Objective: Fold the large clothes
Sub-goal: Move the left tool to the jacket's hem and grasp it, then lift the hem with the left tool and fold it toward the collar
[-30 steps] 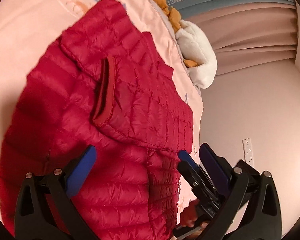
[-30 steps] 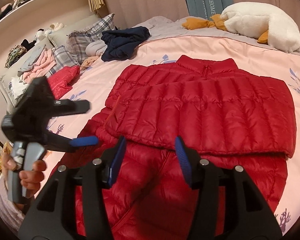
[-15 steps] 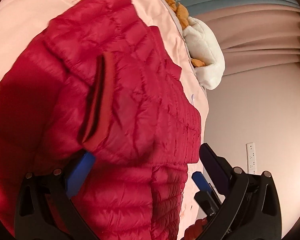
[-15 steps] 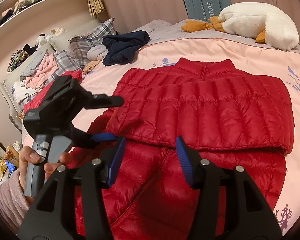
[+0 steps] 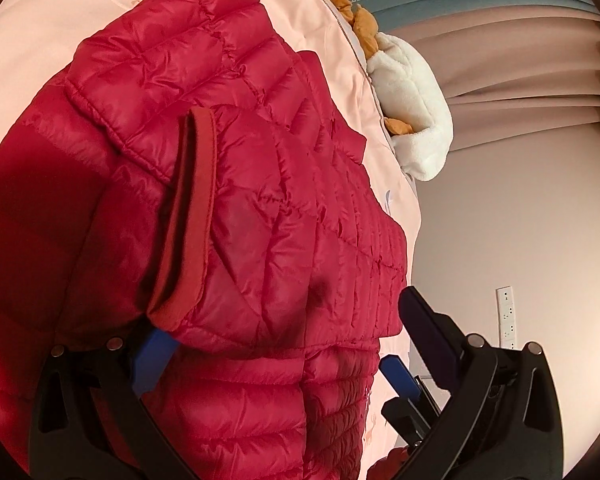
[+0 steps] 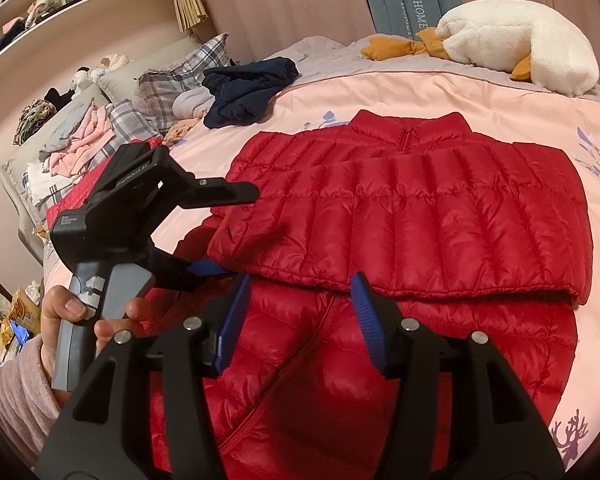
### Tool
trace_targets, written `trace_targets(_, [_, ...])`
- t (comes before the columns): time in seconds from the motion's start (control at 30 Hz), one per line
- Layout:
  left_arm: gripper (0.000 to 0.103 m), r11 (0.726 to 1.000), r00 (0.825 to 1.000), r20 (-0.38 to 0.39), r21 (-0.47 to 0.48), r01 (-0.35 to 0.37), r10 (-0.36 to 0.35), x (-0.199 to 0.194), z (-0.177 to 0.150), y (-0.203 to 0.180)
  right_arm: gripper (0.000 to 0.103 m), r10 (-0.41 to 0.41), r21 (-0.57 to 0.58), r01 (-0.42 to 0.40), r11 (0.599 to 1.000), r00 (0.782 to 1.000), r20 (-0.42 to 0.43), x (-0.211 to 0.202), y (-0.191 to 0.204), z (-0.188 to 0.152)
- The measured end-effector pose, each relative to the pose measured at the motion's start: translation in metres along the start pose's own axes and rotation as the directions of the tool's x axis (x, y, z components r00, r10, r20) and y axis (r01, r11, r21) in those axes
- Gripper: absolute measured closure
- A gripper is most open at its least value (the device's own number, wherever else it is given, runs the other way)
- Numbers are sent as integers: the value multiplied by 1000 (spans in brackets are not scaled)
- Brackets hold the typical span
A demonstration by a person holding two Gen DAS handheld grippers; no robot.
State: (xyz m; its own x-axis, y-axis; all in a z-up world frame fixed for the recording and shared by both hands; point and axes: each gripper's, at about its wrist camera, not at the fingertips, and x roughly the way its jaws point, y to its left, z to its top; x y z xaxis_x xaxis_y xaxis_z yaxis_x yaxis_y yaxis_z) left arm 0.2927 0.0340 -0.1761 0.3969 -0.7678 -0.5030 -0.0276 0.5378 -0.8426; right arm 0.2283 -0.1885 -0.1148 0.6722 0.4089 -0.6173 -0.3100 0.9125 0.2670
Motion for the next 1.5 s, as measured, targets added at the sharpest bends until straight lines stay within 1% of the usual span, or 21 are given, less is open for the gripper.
trace_targets(0.3, [1,1000,1000,2,8,-7,7,5,3,-1,50,1,-4,-1,1000,1000,-6,5,0,-2])
trace_targets(0.4, [1,999,999,6,15,-39,39,6,4,-3,50,-5,-8,5,1000,1000,-12,7,1,-2])
trace_targets(0.5, [9,996,996,21,34,-83,82,9,5,-7,50,-12,-20,12,1000,1000,-12,7,2,-3])
trace_targets(0.57, [17,994,995,25,50,-100,99,10,5,-7,50,-13,-19,12,1000,1000,-10,7,2,-4])
trace_targets(0.6, [19,992,994,23,60,-110,109,10,5,-8,50,-13,-17,12,1000,1000,-9,7,2,-4])
trace_targets(0.63, [24,990,992,22,69,-122,121,11,5,-7,50,-13,-15,13,1000,1000,-8,7,2,-4])
trace_targets(0.67, [32,985,989,22,83,-148,147,11,4,-8,50,-15,-12,15,1000,1000,-9,7,2,-4])
trace_targets(0.7, [37,980,985,25,95,-172,171,11,4,-9,50,-16,-7,16,1000,1000,-10,7,1,-4])
trace_targets(0.73, [48,976,981,27,107,-192,190,12,4,-9,50,-16,-5,16,1000,1000,-12,8,1,-4])
trace_targets(0.77, [56,972,979,25,118,-203,202,12,4,-10,50,-17,-5,17,1000,1000,-12,8,1,-4])
trace_targets(0.8, [60,971,979,24,121,-205,203,12,4,-10,50,-18,-6,18,1000,1000,-12,7,2,-4])
trace_targets(0.87, [72,970,979,22,135,-203,202,12,4,-11,49,-19,-9,19,1000,1000,-8,6,3,-4])
trace_targets(0.9, [74,968,979,25,143,-206,204,12,4,-12,49,-19,-8,19,1000,1000,-7,5,4,-4])
trace_targets(0.97, [82,963,976,40,161,-218,214,12,3,-16,49,-20,-7,20,1000,1000,-2,3,4,-3])
trace_targets(1.07, [88,954,973,71,191,-230,220,8,1,-24,49,-24,-11,24,1000,1000,6,0,4,-2])
trace_targets(1.33, [89,936,967,155,259,-239,204,-12,2,-51,49,-22,-10,23,1000,999,27,-10,7,0])
trace_targets(1.5, [89,929,961,190,275,-247,199,-24,7,-60,48,-16,-16,17,1000,999,35,-15,11,0])
